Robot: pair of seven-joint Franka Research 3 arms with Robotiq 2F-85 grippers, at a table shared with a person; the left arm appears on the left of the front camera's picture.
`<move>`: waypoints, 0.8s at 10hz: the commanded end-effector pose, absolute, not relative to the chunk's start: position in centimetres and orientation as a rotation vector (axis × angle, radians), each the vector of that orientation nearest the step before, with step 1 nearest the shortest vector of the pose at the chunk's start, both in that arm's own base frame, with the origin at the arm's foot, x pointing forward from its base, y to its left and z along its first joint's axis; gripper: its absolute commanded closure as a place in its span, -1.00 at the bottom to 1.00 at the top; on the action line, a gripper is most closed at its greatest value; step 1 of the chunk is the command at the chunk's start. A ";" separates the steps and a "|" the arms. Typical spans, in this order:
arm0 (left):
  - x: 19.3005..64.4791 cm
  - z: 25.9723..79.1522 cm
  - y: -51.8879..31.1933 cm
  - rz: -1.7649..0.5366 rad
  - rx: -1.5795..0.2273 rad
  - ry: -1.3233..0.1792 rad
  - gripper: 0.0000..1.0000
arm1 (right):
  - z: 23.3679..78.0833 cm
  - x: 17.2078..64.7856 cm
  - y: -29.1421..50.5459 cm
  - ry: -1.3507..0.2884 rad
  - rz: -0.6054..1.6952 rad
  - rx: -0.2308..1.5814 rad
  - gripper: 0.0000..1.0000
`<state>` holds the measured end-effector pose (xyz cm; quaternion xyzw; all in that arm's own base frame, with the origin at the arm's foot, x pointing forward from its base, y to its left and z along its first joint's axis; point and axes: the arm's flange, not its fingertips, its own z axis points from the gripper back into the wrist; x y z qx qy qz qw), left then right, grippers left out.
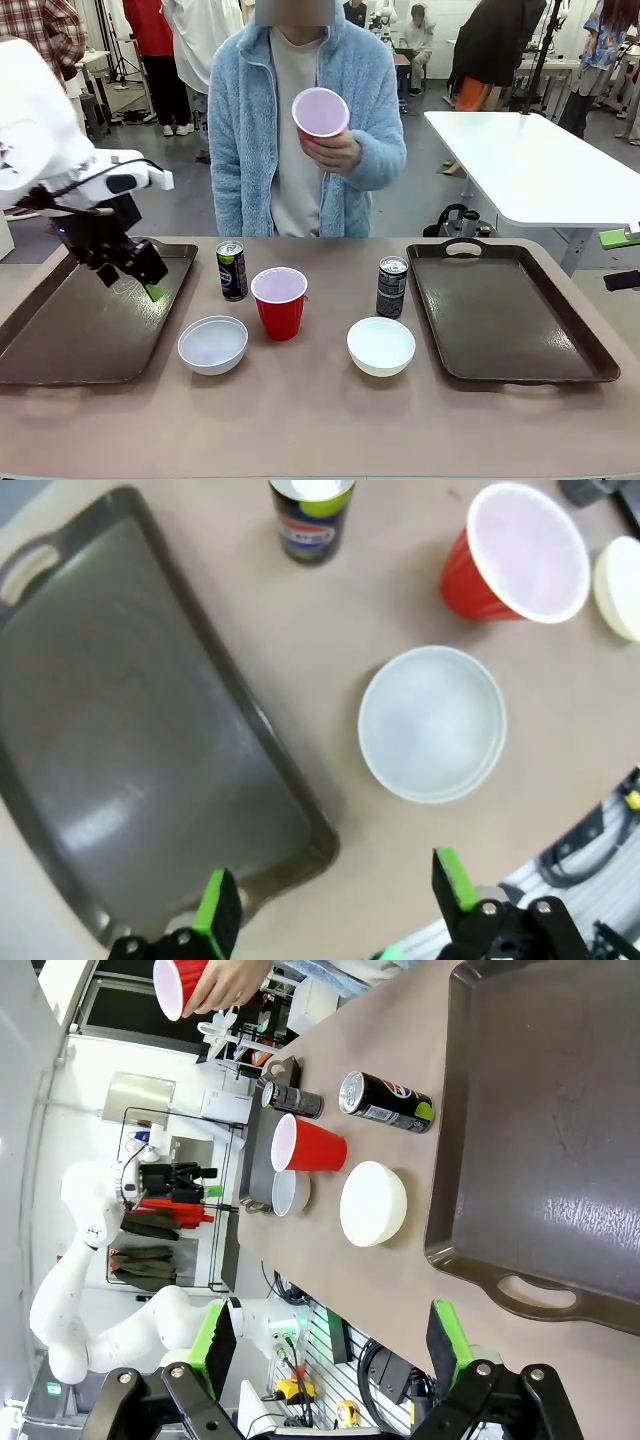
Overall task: Prepare tableware on both trays.
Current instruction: Pick up a Picnic Bowl from the table and place it on a Handle tray.
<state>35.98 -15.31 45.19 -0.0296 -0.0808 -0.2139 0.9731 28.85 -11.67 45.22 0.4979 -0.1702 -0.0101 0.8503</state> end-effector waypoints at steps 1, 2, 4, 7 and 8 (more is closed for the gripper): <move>37.8 44.9 -17.2 -0.405 -0.041 -0.148 -1.00 | 45.1 29.1 -11.8 -0.378 -0.007 1.071 -1.00; 38.3 43.3 -18.4 -0.395 -0.033 -0.134 -1.00 | 45.1 29.1 -11.8 -0.378 -0.007 1.071 -1.00; 38.6 40.5 -18.9 -0.383 -0.045 -0.111 -1.00 | 45.1 29.1 -11.8 -0.378 -0.007 1.071 -1.00; 37.8 42.7 -18.0 -0.418 -0.048 -0.118 -1.00 | 45.1 29.1 -11.8 -0.378 -0.007 1.071 -1.00; 37.8 42.7 -18.0 -0.418 -0.048 -0.118 -1.00 | 45.1 29.1 -11.8 -0.378 -0.007 1.071 -1.00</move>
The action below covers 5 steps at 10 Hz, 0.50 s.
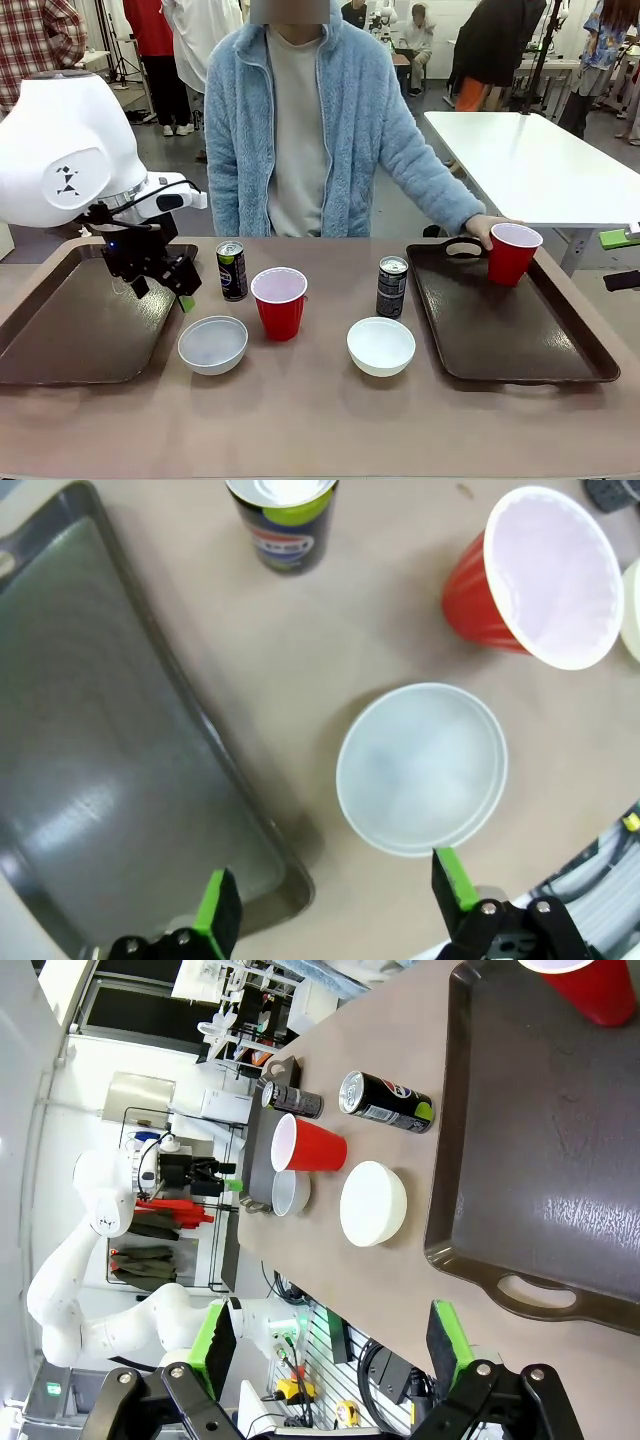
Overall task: Prepare tableware on both trays.
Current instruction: Pick up a Picnic Bowl from the table and place it on a Handle tray.
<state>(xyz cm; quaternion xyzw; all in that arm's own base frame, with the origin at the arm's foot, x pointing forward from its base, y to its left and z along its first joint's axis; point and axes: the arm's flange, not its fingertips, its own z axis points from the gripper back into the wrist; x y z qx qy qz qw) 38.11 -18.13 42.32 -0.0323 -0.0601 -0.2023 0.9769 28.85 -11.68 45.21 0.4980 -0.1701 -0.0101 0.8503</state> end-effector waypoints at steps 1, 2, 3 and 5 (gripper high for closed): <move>38.2 41.9 -18.3 -0.410 -0.063 -0.113 -1.00 | 45.1 29.1 -11.8 -0.378 -0.007 1.071 -1.00; 38.4 40.7 -19.1 -0.426 -0.054 -0.109 -1.00 | 45.1 29.1 -11.8 -0.378 -0.007 1.071 -1.00; 38.7 39.7 -19.9 -0.446 -0.038 -0.119 -1.00 | 45.1 29.1 -11.8 -0.378 -0.007 1.071 -1.00; 39.4 37.6 -20.8 -0.451 -0.004 -0.112 -1.00 | 45.1 29.1 -11.8 -0.378 -0.007 1.071 -1.00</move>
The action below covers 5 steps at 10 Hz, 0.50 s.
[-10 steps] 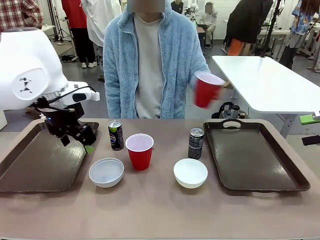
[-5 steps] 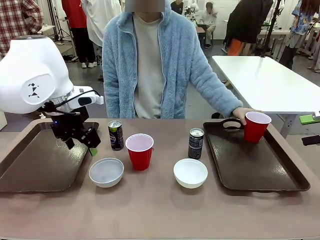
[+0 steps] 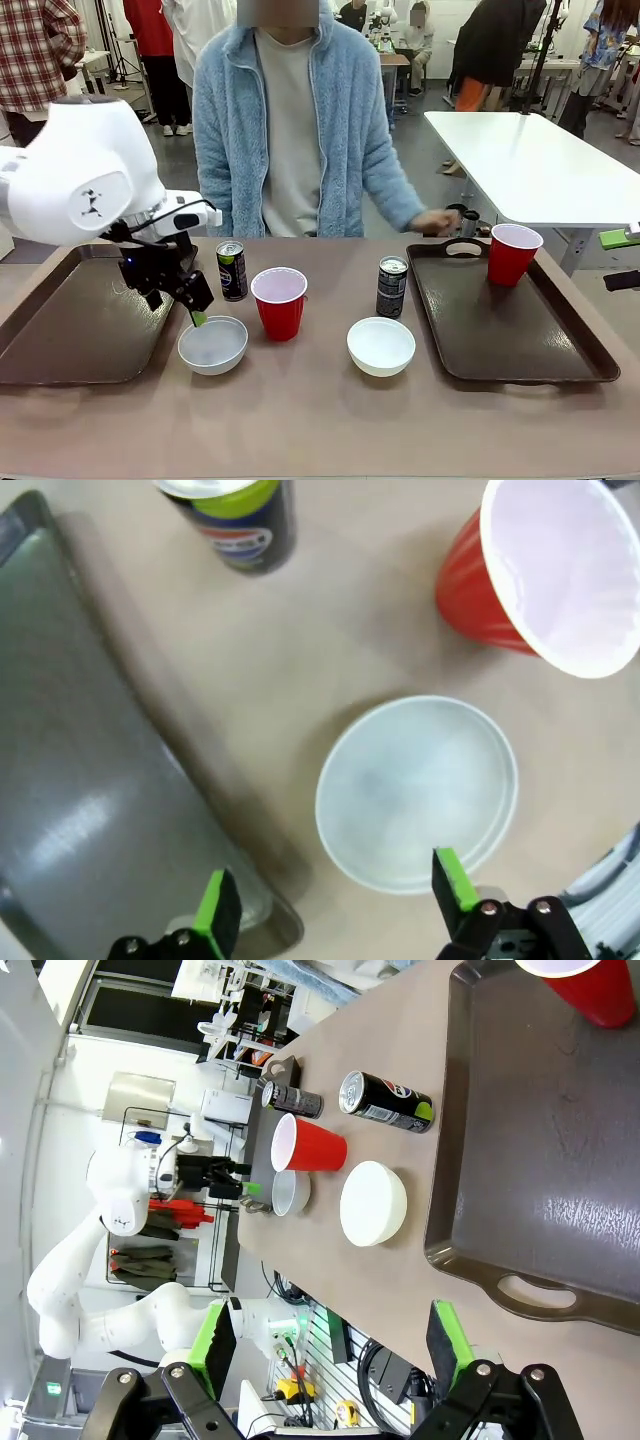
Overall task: Prepare tableware on both trays.
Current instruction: Pick up a Picnic Bowl from the table and place it on a Handle tray.
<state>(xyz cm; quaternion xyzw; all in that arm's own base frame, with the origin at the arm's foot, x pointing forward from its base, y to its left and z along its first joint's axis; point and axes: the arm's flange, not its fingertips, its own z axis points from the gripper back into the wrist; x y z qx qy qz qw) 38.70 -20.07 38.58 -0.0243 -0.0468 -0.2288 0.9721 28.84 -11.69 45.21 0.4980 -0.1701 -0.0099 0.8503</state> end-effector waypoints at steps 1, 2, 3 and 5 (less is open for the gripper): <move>39.8 36.3 -21.1 -0.450 0.016 -0.095 -1.00 | 45.1 29.1 -11.8 -0.378 -0.007 1.071 -1.00; 40.2 34.9 -21.2 -0.448 0.034 -0.085 -1.00 | 45.1 29.1 -11.8 -0.378 -0.007 1.071 -1.00; 40.7 34.1 -21.2 -0.448 0.036 -0.075 -1.00 | 45.1 29.1 -11.8 -0.378 -0.007 1.071 -1.00; 41.2 33.4 -21.2 -0.449 -0.031 -0.082 0.17 | 45.1 29.1 -11.8 -0.378 -0.007 1.071 -1.00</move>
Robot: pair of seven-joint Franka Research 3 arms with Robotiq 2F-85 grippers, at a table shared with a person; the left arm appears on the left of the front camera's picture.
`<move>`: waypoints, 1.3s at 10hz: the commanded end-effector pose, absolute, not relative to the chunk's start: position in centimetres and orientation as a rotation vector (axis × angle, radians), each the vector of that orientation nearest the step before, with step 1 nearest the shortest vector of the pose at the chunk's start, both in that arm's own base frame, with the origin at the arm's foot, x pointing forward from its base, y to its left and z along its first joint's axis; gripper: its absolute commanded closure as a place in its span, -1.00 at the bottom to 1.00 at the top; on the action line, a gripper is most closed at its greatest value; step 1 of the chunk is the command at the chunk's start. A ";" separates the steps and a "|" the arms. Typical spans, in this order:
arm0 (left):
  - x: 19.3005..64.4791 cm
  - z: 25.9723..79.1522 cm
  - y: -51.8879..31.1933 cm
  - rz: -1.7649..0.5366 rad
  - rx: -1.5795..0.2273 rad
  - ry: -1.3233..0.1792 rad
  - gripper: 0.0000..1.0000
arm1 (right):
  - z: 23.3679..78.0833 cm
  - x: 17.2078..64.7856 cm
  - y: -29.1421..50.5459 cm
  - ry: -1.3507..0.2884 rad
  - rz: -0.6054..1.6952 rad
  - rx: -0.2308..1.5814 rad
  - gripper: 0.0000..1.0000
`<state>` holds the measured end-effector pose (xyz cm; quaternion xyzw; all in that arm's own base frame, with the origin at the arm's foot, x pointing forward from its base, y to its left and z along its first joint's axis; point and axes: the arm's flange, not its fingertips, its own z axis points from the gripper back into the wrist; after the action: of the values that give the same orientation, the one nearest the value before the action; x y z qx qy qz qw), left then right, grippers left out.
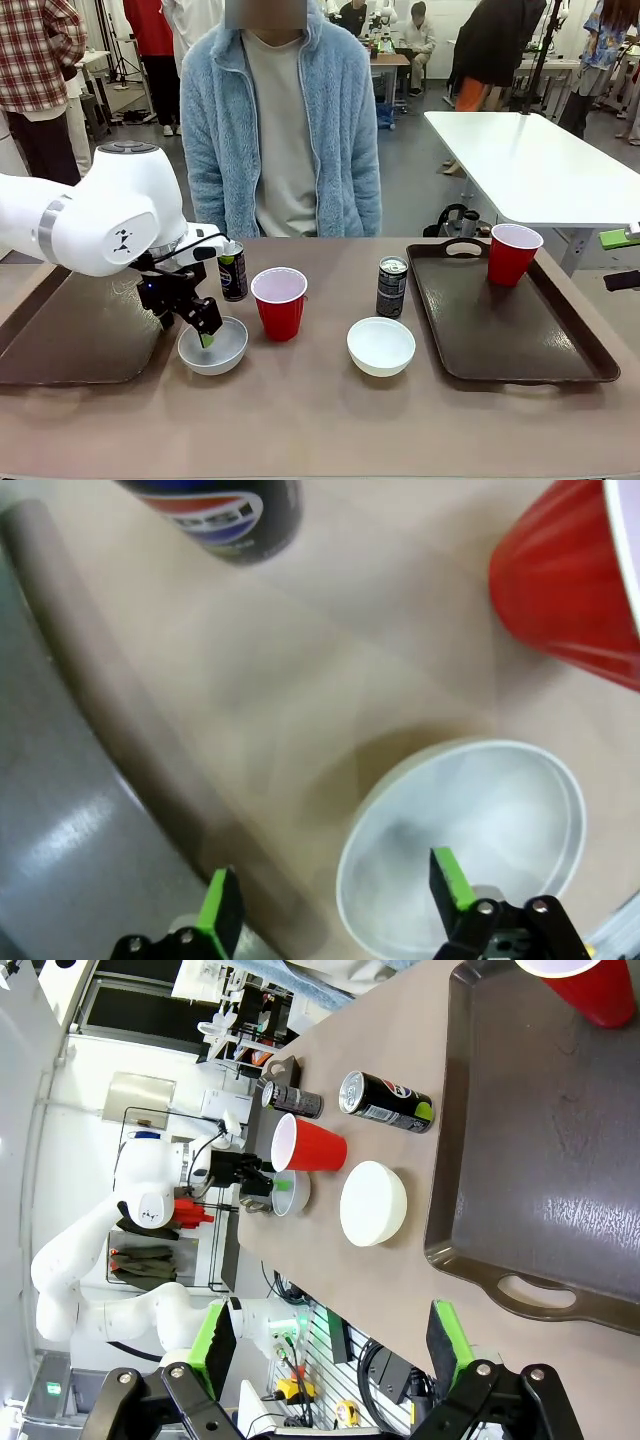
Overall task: Prepare tableware on both trays.
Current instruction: Pick up a Picnic Bowl from the table and place it on a Handle tray.
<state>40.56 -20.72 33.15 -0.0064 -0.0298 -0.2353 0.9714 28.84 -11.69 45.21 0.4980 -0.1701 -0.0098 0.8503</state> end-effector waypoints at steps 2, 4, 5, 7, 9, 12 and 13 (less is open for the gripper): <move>41.4 33.7 -21.3 -0.445 -0.040 -0.093 1.00 | 45.1 29.1 -11.8 -0.378 -0.007 1.071 -1.00; 41.6 33.8 -21.1 -0.434 -0.033 -0.085 1.00 | 45.1 29.1 -11.8 -0.378 -0.007 1.071 -1.00; 41.8 33.6 -21.0 -0.427 -0.027 -0.074 1.00 | 45.1 29.1 -11.8 -0.378 -0.007 1.071 -1.00; 41.8 33.7 -21.0 -0.415 -0.025 -0.069 1.00 | 45.1 29.1 -11.8 -0.378 -0.007 1.071 -1.00; 41.4 34.4 -20.9 -0.404 -0.042 -0.056 1.00 | 45.1 29.1 -11.8 -0.378 -0.007 1.071 -1.00; 39.7 37.9 -20.4 -0.378 -0.069 -0.061 1.00 | 45.1 29.1 -11.8 -0.378 -0.007 1.071 -1.00; 38.7 40.6 -20.4 -0.388 -0.081 -0.104 1.00 | 45.1 29.1 -11.8 -0.378 -0.007 1.071 -1.00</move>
<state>40.22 -20.63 38.13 -0.0353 -0.0397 -0.1992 0.9785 28.85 -11.69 45.20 0.4980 -0.1701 -0.0094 0.8503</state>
